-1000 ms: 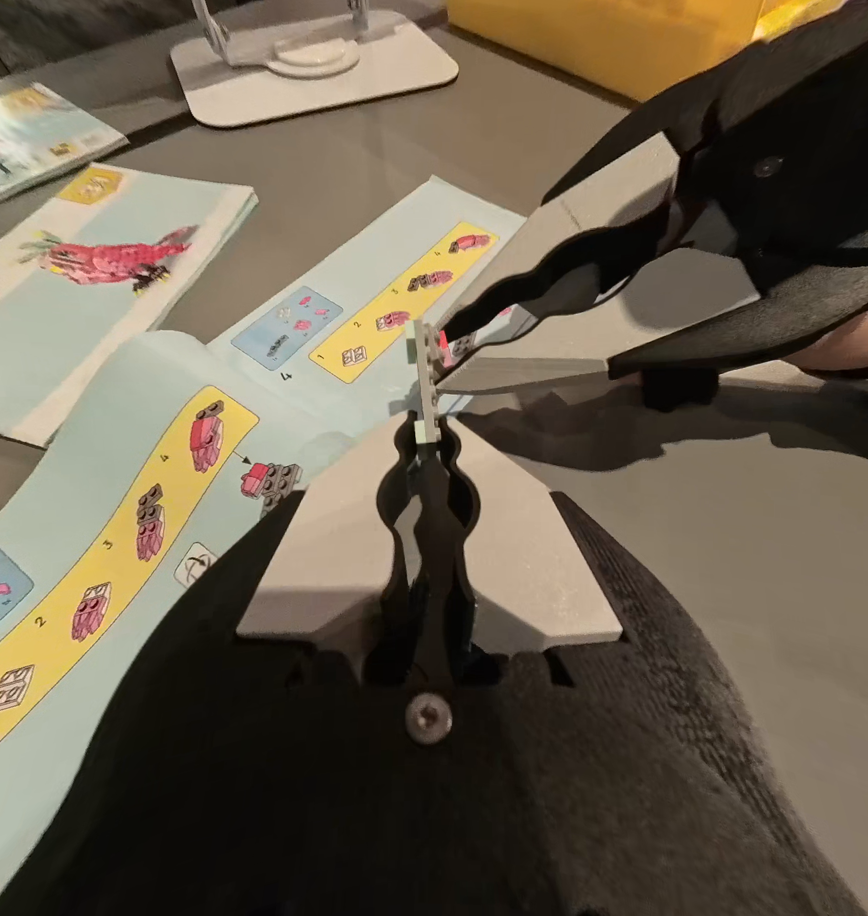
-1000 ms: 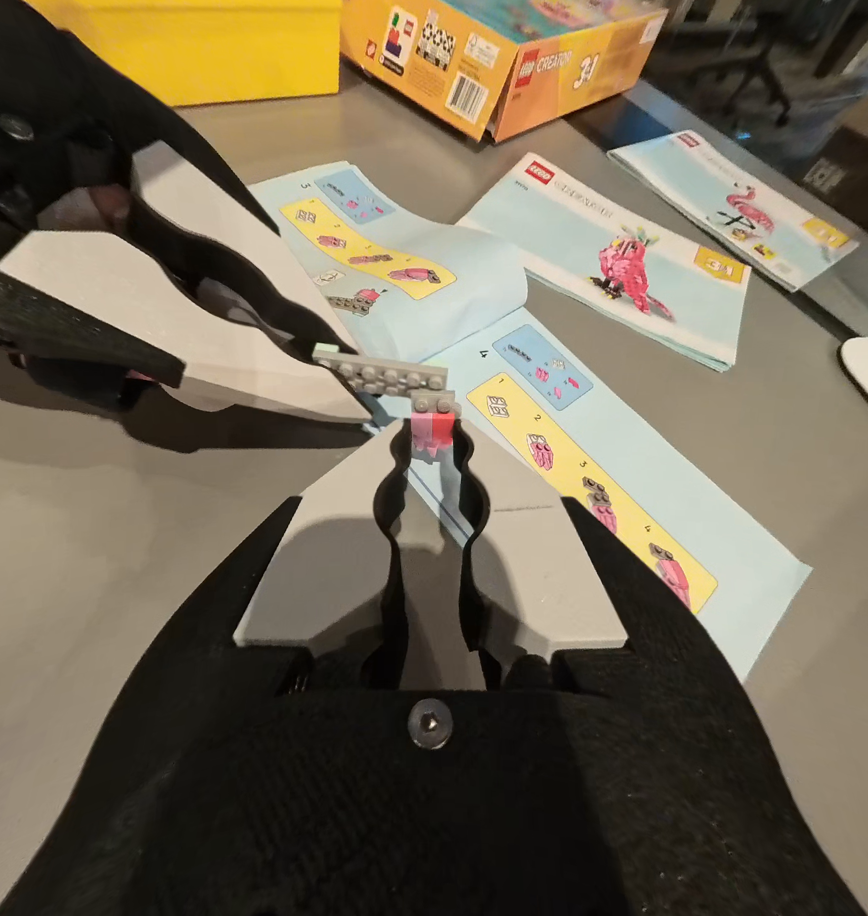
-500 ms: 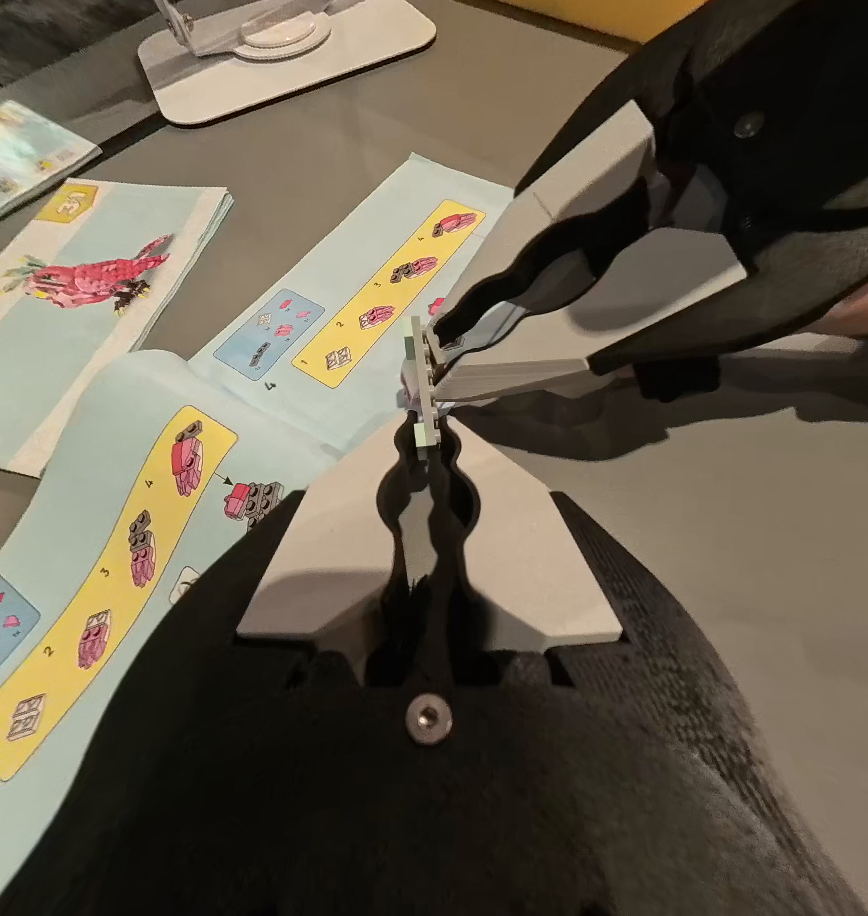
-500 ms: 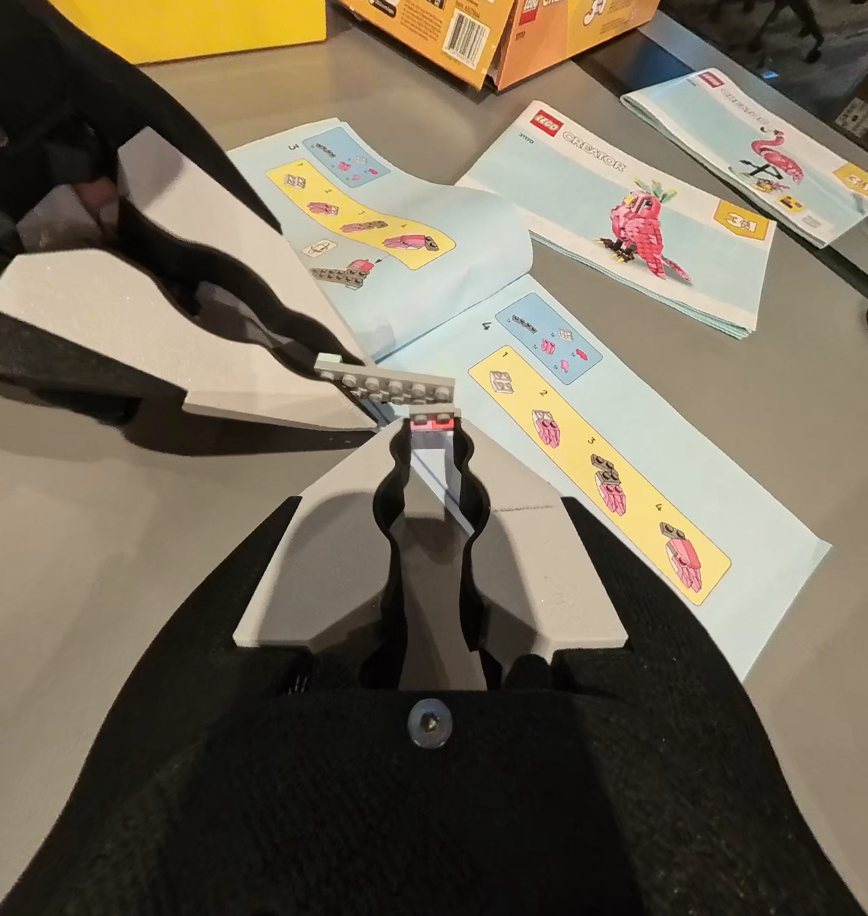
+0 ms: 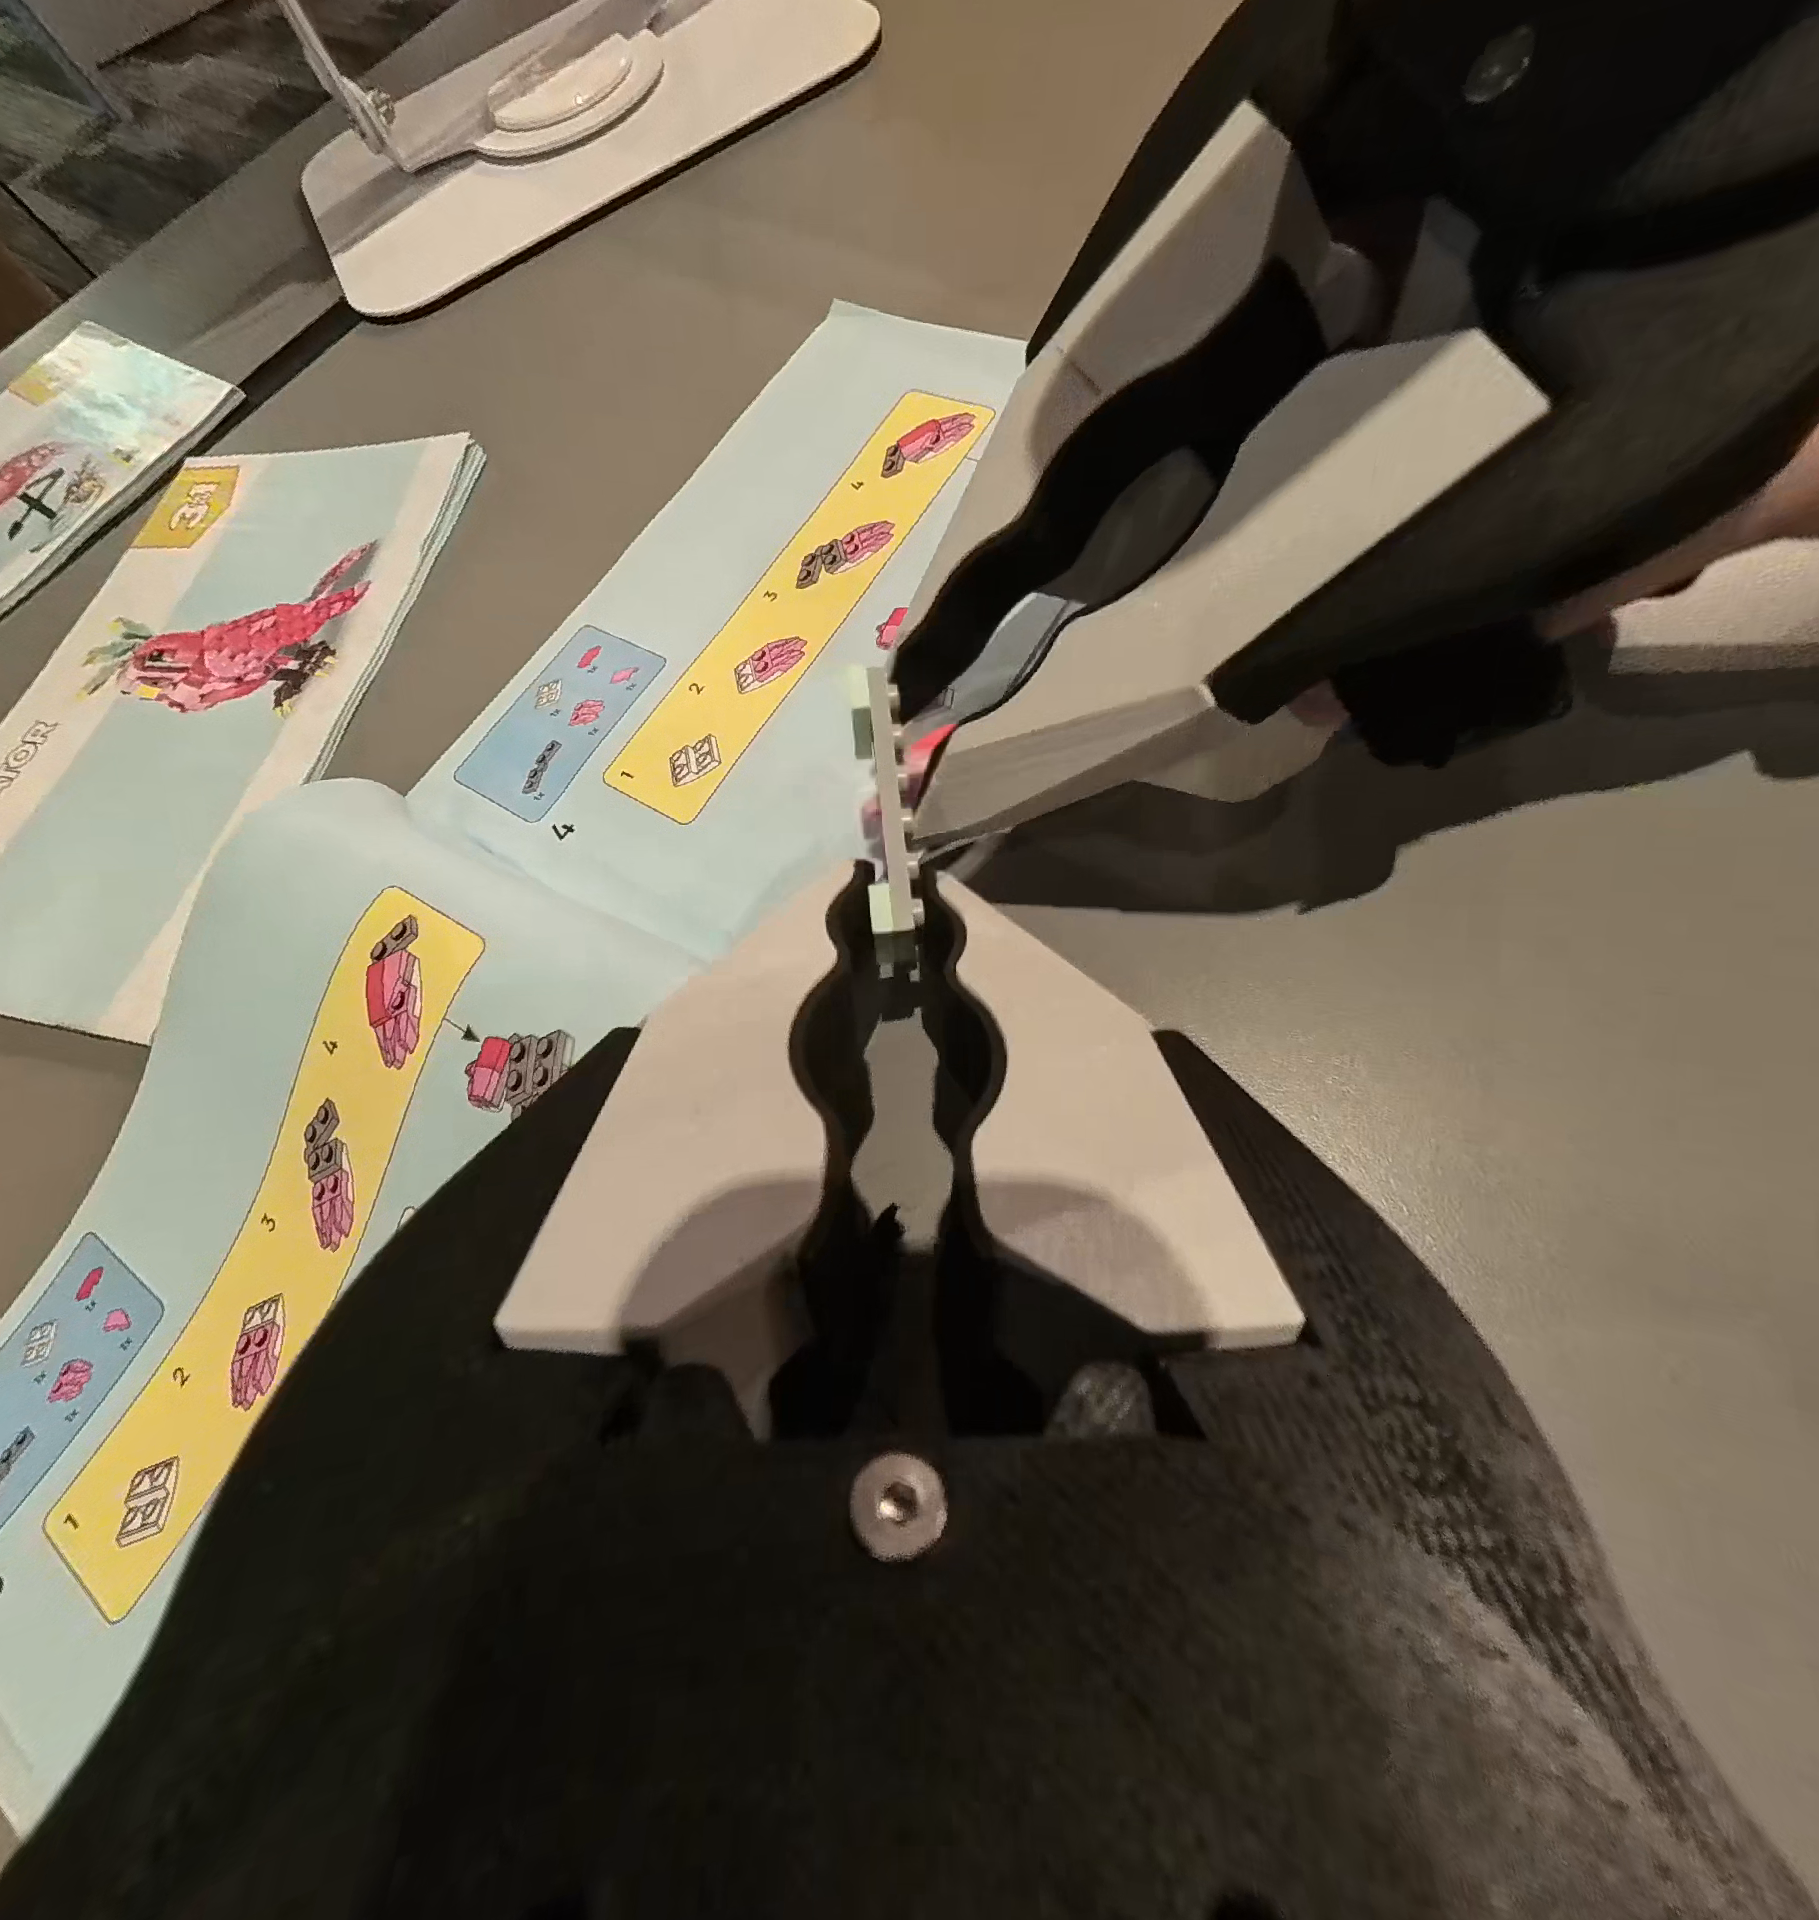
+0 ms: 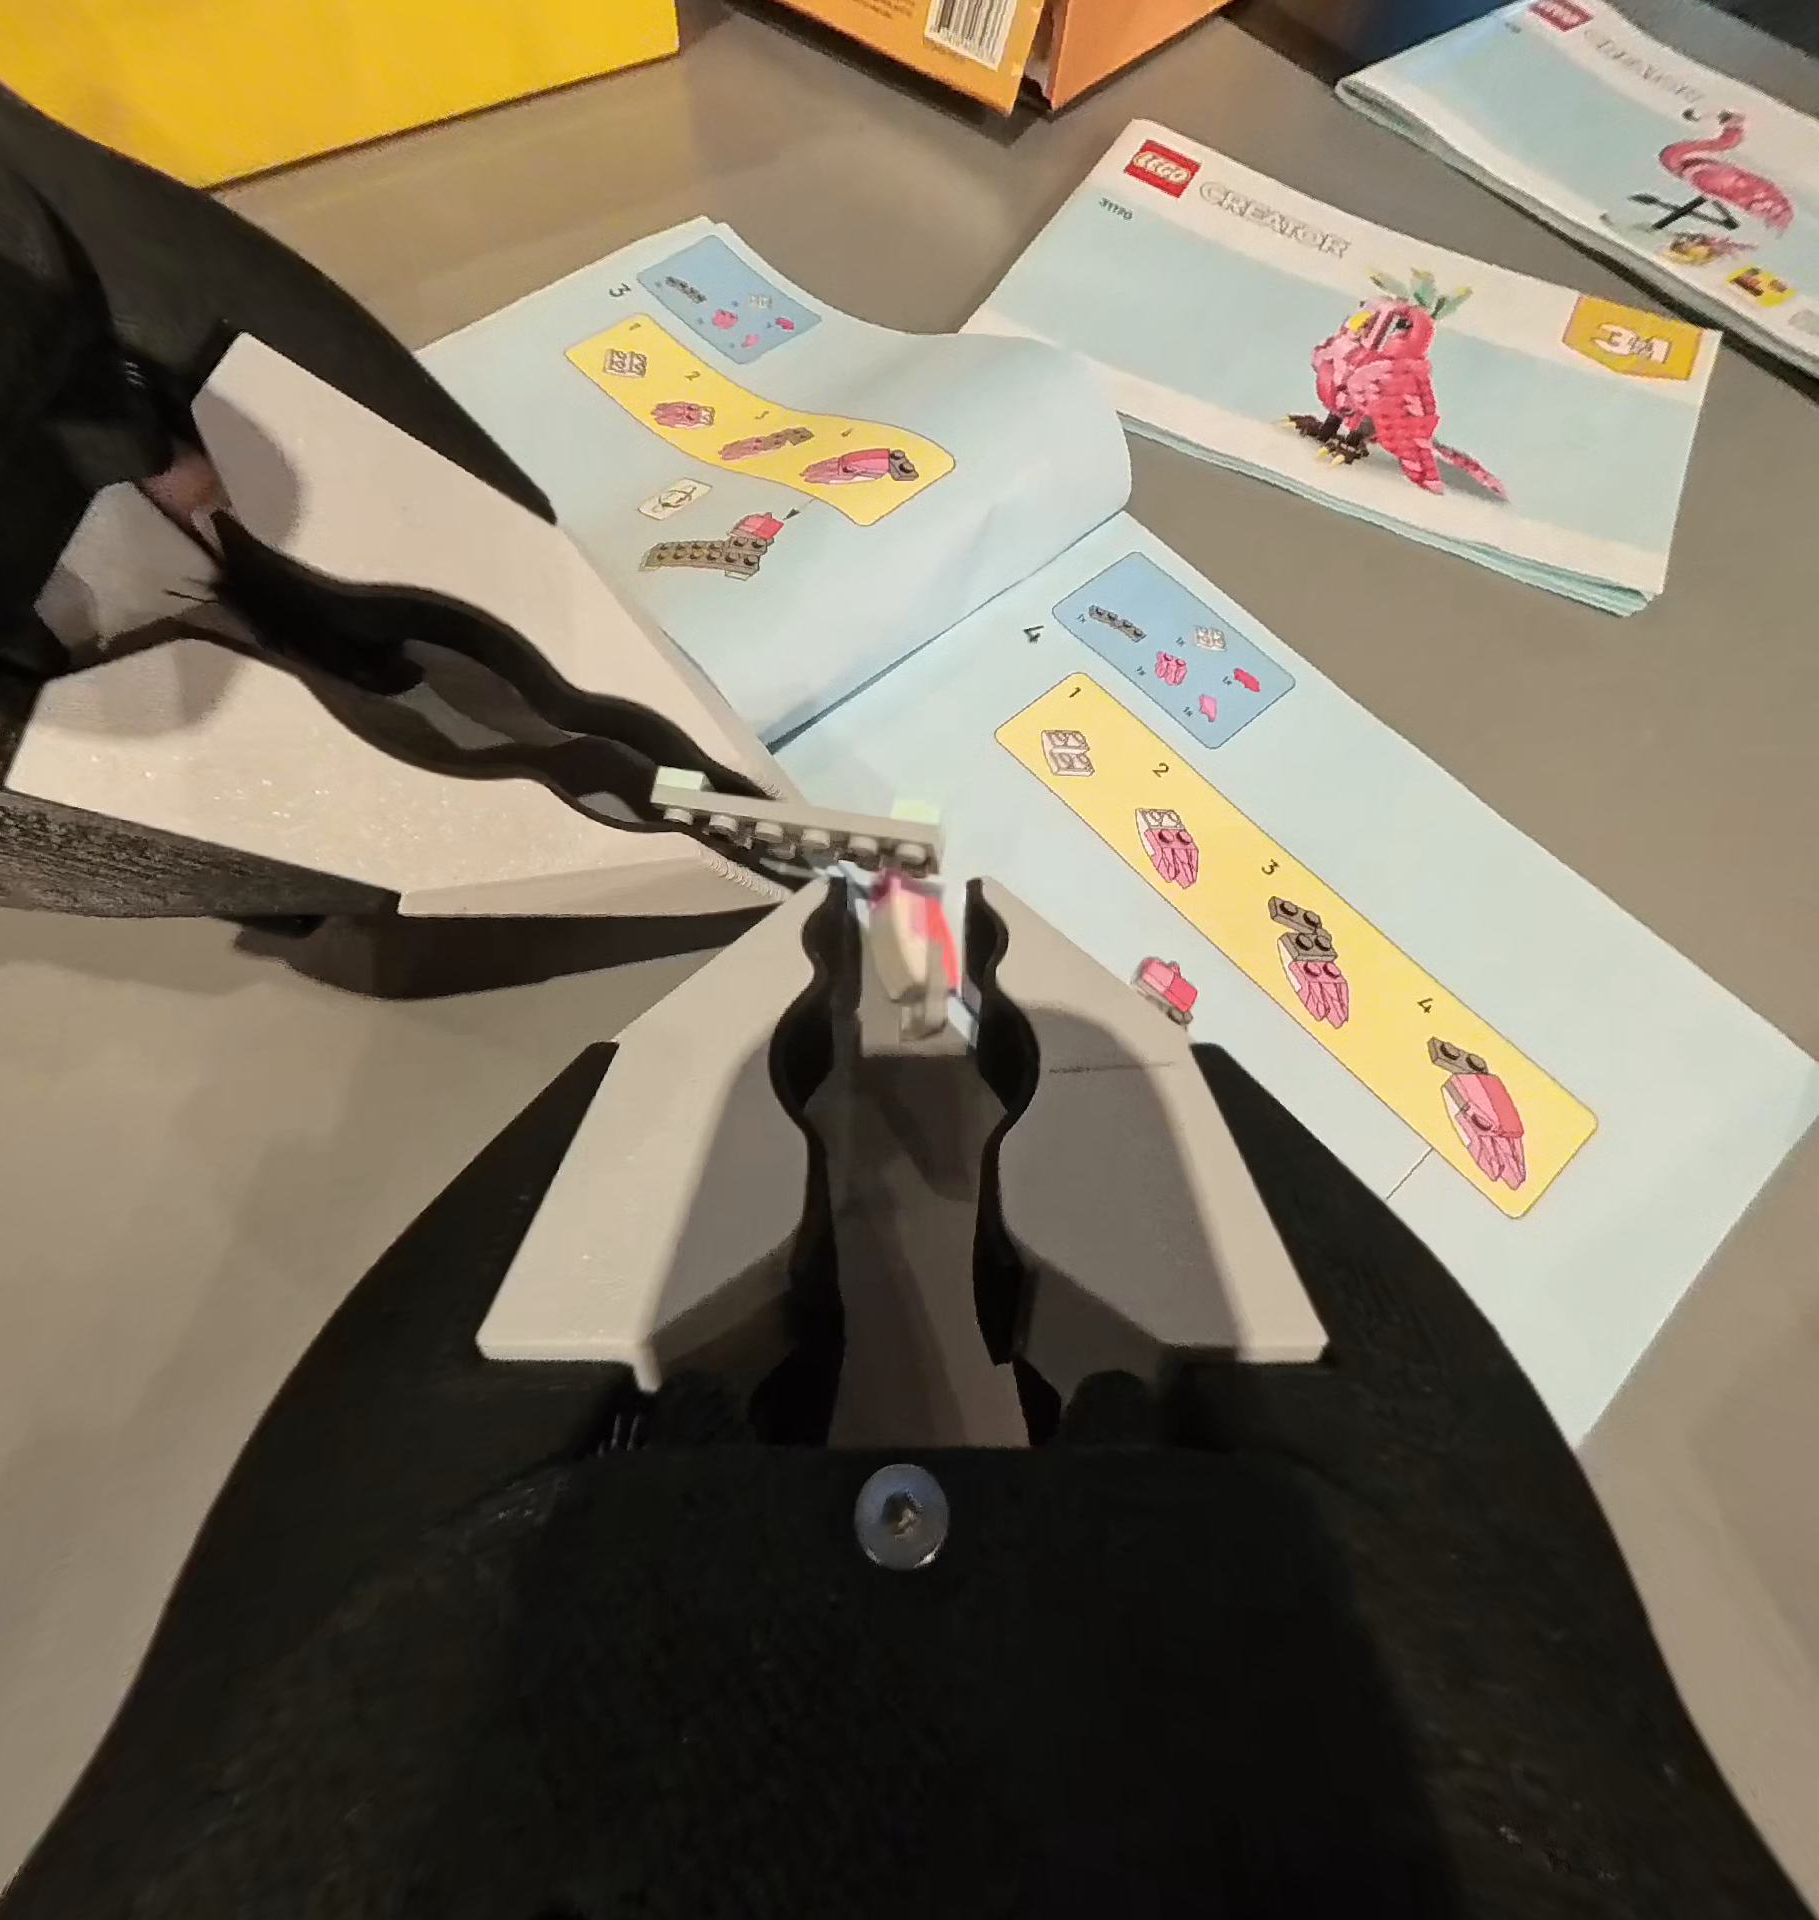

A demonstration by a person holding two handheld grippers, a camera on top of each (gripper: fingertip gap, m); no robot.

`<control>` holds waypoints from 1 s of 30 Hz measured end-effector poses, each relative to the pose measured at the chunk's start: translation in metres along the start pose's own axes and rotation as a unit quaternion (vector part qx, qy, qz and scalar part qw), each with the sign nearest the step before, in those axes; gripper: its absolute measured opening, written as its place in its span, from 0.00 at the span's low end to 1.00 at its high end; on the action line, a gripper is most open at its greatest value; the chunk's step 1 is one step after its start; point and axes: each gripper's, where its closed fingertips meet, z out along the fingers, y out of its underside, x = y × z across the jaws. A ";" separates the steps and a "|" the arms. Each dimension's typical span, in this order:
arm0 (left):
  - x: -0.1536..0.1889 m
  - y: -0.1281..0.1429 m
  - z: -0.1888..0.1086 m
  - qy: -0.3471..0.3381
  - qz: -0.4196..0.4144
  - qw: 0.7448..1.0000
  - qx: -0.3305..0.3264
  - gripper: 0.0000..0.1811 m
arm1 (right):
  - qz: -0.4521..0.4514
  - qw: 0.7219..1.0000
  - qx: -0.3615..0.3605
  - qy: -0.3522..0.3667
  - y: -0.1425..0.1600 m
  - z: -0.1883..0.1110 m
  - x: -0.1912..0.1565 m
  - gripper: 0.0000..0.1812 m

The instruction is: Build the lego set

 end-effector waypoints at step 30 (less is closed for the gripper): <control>-0.012 -0.019 -0.020 -0.059 0.048 0.993 0.093 0.04 | 0.102 0.984 -0.025 -0.143 0.018 -0.019 -0.009 0.01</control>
